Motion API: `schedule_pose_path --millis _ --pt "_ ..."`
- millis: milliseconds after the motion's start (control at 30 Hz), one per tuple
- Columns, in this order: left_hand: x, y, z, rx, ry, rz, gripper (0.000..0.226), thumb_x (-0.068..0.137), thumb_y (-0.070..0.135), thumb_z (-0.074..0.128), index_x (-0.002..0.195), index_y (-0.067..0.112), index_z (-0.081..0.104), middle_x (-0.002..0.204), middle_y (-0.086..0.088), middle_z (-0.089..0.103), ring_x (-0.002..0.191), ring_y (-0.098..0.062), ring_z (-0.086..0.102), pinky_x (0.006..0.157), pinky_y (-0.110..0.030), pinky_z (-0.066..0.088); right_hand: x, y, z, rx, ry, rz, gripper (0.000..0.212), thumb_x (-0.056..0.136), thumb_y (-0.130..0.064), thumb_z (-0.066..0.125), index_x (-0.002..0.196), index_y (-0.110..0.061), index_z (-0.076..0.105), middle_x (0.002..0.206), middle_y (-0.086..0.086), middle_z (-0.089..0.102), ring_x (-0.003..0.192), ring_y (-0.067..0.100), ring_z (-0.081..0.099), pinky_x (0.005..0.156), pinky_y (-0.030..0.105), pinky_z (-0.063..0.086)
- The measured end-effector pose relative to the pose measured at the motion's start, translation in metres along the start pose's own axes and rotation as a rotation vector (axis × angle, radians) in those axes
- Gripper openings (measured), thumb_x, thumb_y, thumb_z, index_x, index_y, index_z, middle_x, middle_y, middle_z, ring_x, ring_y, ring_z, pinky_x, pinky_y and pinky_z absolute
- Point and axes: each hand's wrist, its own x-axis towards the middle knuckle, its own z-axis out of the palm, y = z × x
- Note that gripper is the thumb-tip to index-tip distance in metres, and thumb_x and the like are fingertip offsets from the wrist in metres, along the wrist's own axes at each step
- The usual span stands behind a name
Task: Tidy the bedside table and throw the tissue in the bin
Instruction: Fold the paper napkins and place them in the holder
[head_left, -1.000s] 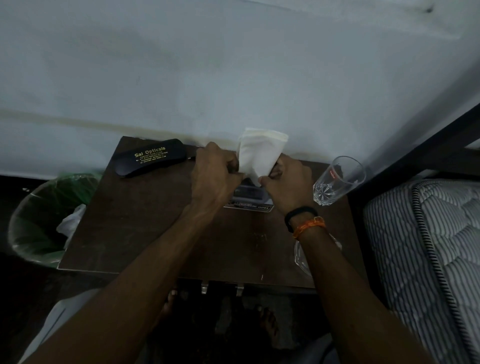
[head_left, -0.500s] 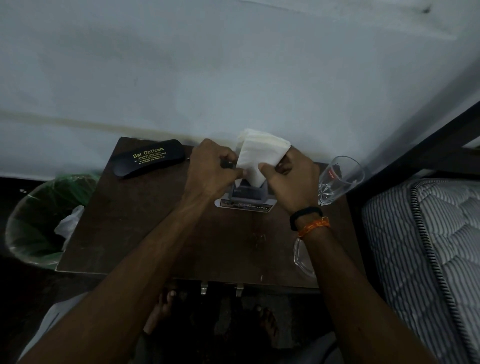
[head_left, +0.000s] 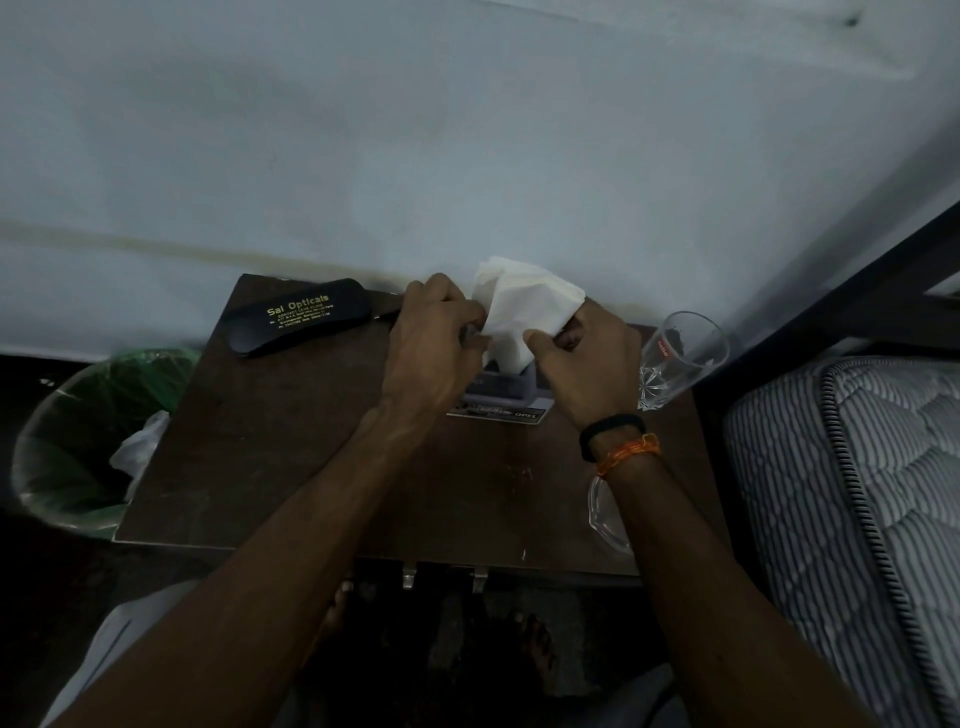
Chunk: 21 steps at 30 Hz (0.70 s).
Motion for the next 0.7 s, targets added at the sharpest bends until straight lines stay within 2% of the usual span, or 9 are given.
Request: schedule_pose_path --millis 133,233,333,467,567,700 --pt "-0.001 -0.003 0.006 0.02 -0.041 -0.063 0.015 0.073 0.017 0.081 0.084 0.01 0.073 0.092 -0.002 0.051 0.09 -0.018 0.044 0.069 -0.026 0.034 -0.001 0.0 0.003 -0.028 -0.053 0.019 0.034 0.073 -0.018 0.076 0.107 -0.018 0.071 0.075 -0.001 0.07 0.07 0.014 0.065 0.065 0.026 0.054" --pt "-0.003 -0.002 0.008 0.014 -0.006 -0.083 0.018 0.071 0.016 0.079 0.088 0.011 0.073 0.092 0.001 0.046 0.092 -0.022 0.044 0.069 -0.029 0.036 -0.002 0.001 0.007 -0.028 -0.089 0.031 0.036 0.071 -0.014 0.075 0.106 -0.019 0.071 0.073 0.0 0.07 0.069 0.016 0.066 0.067 0.033 0.057" --pt "-0.006 0.0 0.01 0.057 0.021 -0.105 0.021 0.069 0.014 0.077 0.09 0.011 0.073 0.096 -0.005 0.049 0.093 -0.026 0.045 0.072 -0.036 0.044 -0.002 0.002 0.009 -0.057 -0.1 0.024 0.034 0.071 -0.013 0.074 0.105 -0.016 0.07 0.075 0.002 0.071 0.069 0.019 0.066 0.067 0.036 0.058" --pt "-0.008 0.002 0.014 0.175 0.024 -0.133 0.043 0.058 0.02 0.078 0.097 0.01 0.063 0.107 -0.013 0.051 0.096 -0.032 0.047 0.078 -0.038 0.041 -0.003 0.003 0.009 -0.057 -0.101 0.034 0.034 0.069 -0.015 0.076 0.103 -0.015 0.07 0.075 0.002 0.071 0.069 0.018 0.066 0.067 0.036 0.058" --pt "-0.007 0.002 0.015 0.214 0.038 -0.147 0.052 0.056 0.022 0.081 0.101 0.009 0.058 0.111 -0.016 0.053 0.099 -0.034 0.049 0.079 -0.04 0.042 -0.003 0.001 0.007 -0.036 -0.104 0.046 0.026 0.071 -0.017 0.075 0.096 -0.015 0.069 0.071 -0.003 0.068 0.067 0.013 0.065 0.065 0.031 0.057" --pt "-0.007 0.002 0.014 0.177 0.025 -0.133 0.047 0.057 0.02 0.081 0.097 0.009 0.059 0.107 -0.014 0.052 0.097 -0.03 0.047 0.075 -0.036 0.041 -0.001 0.002 0.001 -0.026 -0.069 0.036 0.015 0.076 -0.022 0.075 0.086 -0.016 0.066 0.069 -0.009 0.061 0.067 0.009 0.06 0.059 0.017 0.047"
